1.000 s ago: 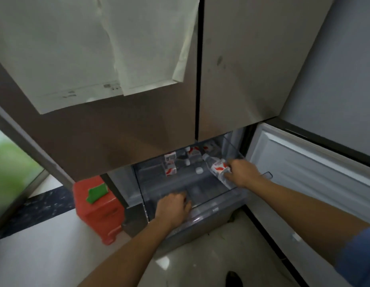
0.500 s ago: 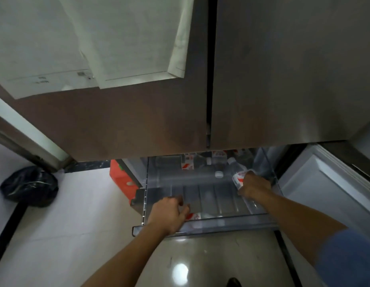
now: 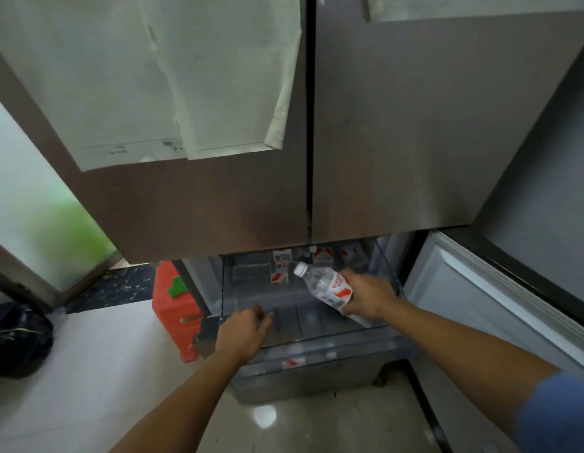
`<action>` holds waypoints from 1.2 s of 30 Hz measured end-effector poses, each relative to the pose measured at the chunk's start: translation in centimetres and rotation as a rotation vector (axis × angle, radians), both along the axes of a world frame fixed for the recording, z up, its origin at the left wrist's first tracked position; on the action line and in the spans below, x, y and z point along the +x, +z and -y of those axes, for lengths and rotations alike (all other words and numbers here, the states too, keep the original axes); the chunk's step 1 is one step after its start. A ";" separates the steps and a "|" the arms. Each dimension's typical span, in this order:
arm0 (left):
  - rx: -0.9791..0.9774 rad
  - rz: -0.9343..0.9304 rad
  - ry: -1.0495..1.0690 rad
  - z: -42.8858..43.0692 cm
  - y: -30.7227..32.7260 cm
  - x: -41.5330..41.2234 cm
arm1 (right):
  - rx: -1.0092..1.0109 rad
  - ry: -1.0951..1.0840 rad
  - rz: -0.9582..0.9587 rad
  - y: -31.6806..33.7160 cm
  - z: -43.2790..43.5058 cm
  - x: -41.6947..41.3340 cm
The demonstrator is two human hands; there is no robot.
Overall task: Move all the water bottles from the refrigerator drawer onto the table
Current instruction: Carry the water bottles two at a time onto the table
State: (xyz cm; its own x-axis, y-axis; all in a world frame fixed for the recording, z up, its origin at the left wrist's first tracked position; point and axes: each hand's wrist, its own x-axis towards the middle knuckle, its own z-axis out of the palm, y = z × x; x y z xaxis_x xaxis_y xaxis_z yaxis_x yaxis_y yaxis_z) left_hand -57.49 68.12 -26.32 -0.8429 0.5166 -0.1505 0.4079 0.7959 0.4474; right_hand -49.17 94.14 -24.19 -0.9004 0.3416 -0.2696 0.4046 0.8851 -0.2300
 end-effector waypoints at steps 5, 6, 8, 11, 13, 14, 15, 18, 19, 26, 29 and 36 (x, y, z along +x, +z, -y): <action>0.277 0.025 0.099 1.0 4.4 -0.7 | 0.012 0.092 -0.133 2.4 4.4 0.7; 0.340 0.031 0.103 1.1 5.2 -0.8 | 0.015 0.116 -0.150 2.8 5.3 0.8; 0.420 0.049 0.099 1.2 6.8 -0.9 | 0.001 0.173 -0.189 3.4 7.0 1.0; 0.410 0.052 0.050 1.1 8.6 -0.5 | -0.052 0.236 -0.241 3.9 8.8 1.1; 0.370 0.039 0.040 1.3 8.9 -0.4 | -0.095 0.251 -0.264 3.8 9.5 1.0; 0.354 0.031 0.044 1.5 8.8 -0.4 | -0.117 0.260 -0.272 3.8 9.6 1.0; 0.333 0.026 0.054 1.7 8.8 -0.4 | -0.138 0.274 -0.277 3.7 9.7 1.0; 0.308 -0.018 0.093 1.9 8.5 -0.5 | -0.197 0.302 -0.237 3.9 9.4 0.5; 0.301 -0.028 0.122 2.0 8.3 -0.7 | -0.210 0.309 -0.221 4.0 9.1 0.2; 0.160 -0.087 0.271 3.1 7.3 -2.0 | -0.202 0.105 -0.059 0.3 1.7 -3.3; 0.143 -0.127 0.337 3.7 6.6 -2.0 | -0.231 0.016 0.043 -2.8 -0.7 -5.5; 0.095 -0.191 0.482 4.3 5.4 -1.1 | -0.267 -0.213 0.066 -9.8 -0.4 -10.5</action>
State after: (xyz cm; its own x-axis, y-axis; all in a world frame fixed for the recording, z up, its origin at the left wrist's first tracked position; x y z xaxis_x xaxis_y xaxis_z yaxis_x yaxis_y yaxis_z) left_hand -58.60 63.86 -20.90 -0.9961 0.0669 0.0580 0.0866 0.8731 0.4798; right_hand -59.68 94.52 -34.01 -0.7941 0.4297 -0.4298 0.5955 0.6914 -0.4090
